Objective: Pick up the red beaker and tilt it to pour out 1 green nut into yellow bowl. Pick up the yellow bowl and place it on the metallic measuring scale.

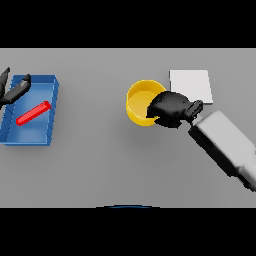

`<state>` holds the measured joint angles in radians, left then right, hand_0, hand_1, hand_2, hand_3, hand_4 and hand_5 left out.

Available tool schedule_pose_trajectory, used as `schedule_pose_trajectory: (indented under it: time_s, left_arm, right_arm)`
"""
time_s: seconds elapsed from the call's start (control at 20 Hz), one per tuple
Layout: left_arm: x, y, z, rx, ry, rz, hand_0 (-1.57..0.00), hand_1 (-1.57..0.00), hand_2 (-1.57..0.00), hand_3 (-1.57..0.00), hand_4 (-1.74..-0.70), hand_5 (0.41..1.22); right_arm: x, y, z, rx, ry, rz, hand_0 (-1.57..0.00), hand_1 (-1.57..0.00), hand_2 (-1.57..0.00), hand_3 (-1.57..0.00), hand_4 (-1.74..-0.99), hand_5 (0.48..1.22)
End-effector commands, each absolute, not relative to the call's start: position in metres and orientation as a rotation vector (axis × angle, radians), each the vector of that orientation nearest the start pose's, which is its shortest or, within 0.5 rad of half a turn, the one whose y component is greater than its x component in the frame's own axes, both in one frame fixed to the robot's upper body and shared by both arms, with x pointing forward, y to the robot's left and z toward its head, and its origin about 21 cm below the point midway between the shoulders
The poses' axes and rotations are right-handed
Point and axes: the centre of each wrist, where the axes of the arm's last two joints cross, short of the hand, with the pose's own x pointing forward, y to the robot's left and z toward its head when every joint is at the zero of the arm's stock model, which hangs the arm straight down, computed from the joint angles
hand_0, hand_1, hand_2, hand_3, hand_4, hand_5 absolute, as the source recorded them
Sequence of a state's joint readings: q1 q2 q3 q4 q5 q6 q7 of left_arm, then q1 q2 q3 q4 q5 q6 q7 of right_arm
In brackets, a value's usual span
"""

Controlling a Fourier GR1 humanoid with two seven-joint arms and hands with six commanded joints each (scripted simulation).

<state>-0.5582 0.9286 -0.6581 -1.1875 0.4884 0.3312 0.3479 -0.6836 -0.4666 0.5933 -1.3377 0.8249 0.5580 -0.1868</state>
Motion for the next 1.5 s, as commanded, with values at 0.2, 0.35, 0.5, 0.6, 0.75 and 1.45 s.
schedule_pose_trajectory:
  time_s: [0.2, 0.35, 0.5, 0.6, 0.75, 1.45]
  left_arm:
    - [0.341, 0.336, 0.102, 0.583, -1.124, -0.409, 0.0, 0.0, 0.0, 0.0, -0.72, 0.686]
    - [0.341, 0.335, 0.102, 0.587, -1.137, -0.409, 0.0, 0.0, 0.0, 0.0, -0.72, 0.698]
    - [0.342, 0.336, 0.106, 0.583, -1.147, -0.405, 0.0, 0.0, 0.0, 0.0, -0.73, 0.715]
    - [0.341, 0.335, 0.106, 0.586, -1.129, -0.401, 0.0, 0.0, 0.0, 0.0, -0.73, 0.717]
    - [0.34, 0.333, 0.107, 0.586, -1.112, -0.396, 0.0, 0.0, 0.0, 0.0, -0.73, 0.727]
    - [0.334, 0.335, 0.106, 0.601, -1.089, -0.403, 0.0, 0.0, 0.0, 0.0, -0.72, 0.71]
  right_arm:
    - [0.356, -0.166, 0.121, -0.509, -1.293, 2.019, -1.56, -1.57, -1.51, -1.16, -1.74, 1.22]
    - [0.362, -0.171, 0.128, -0.565, -1.297, 1.983, -1.56, -1.57, -1.51, -1.15, -1.741, 1.22]
    - [0.373, -0.186, 0.131, -0.622, -1.309, 1.942, -1.57, -1.57, -1.54, -1.15, -1.741, 1.221]
    - [0.382, -0.2, 0.129, -0.647, -1.293, 1.899, -1.57, -1.57, -1.53, -1.15, -1.741, 1.221]
    - [0.391, -0.213, 0.119, -0.694, -1.26, 1.846, -1.57, -1.57, -1.54, -1.14, -1.741, 1.221]
    - [0.428, -0.265, 0.084, -0.727, -1.153, 1.667, -1.57, -1.57, -1.42, -1.35, -1.741, 1.221]
